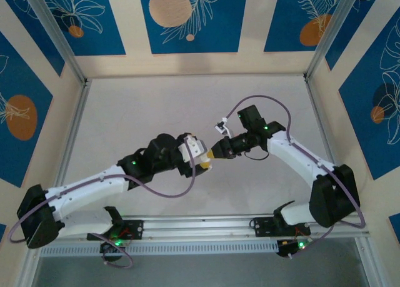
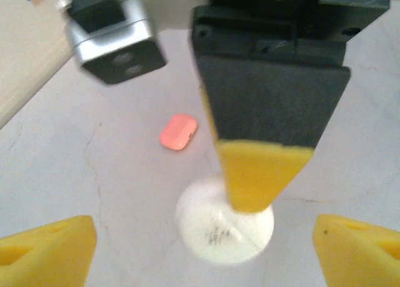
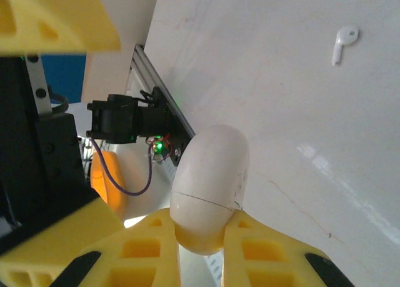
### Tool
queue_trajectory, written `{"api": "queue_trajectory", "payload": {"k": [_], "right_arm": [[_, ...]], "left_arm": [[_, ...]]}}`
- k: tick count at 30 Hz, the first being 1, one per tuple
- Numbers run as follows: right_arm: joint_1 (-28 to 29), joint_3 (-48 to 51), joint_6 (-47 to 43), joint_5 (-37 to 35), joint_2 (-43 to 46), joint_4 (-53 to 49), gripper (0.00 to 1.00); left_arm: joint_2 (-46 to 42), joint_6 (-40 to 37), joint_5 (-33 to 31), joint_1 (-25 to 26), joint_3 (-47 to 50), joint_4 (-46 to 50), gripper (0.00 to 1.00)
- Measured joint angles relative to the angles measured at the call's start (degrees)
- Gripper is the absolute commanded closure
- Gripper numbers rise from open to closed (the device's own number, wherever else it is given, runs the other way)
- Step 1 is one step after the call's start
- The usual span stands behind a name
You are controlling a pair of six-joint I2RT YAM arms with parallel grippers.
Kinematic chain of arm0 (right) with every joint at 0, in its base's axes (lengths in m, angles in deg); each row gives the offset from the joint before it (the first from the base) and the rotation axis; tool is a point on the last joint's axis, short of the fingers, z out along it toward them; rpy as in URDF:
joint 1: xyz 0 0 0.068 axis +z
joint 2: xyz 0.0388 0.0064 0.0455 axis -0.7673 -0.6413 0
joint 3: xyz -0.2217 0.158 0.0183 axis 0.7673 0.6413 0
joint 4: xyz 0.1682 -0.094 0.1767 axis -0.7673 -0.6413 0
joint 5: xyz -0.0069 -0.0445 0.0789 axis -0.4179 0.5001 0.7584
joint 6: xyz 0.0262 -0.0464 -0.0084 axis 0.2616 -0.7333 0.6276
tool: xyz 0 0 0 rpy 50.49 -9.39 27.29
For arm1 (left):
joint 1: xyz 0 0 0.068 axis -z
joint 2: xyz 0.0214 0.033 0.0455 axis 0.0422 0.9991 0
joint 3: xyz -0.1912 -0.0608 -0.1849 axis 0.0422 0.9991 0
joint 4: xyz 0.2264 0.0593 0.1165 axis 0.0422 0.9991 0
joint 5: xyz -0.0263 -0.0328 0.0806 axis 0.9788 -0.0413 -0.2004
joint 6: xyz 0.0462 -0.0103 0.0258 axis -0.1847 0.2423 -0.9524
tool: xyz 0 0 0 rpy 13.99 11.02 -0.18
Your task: Insert the wireless bluetooth earbuds into the charging case
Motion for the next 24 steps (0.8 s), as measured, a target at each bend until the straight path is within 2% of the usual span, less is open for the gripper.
{"api": "queue_trajectory", "payload": {"k": [8, 13, 15, 24], "right_arm": [[-2.03, 2.67, -8.33, -1.55, 7.3, 2.78, 0.86], [-1.88, 2.73, -16.81, -0.83, 9.42, 3.91, 0.86], [-1.53, 2.64, -20.94, 0.04, 10.23, 3.54, 0.87], [1.64, 1.4, -40.85, 0.22, 11.13, -3.32, 0.88]], "left_arm": [[-3.43, -1.75, 11.91, -7.45, -4.48, 9.16, 0.15], [-2.4, -6.21, 19.12, -8.5, -7.63, 15.23, 0.19], [-0.42, -8.11, 21.09, -8.87, -10.38, 18.47, 0.25], [5.68, -17.64, 26.47, -9.11, -17.62, 26.75, 0.26]]}}
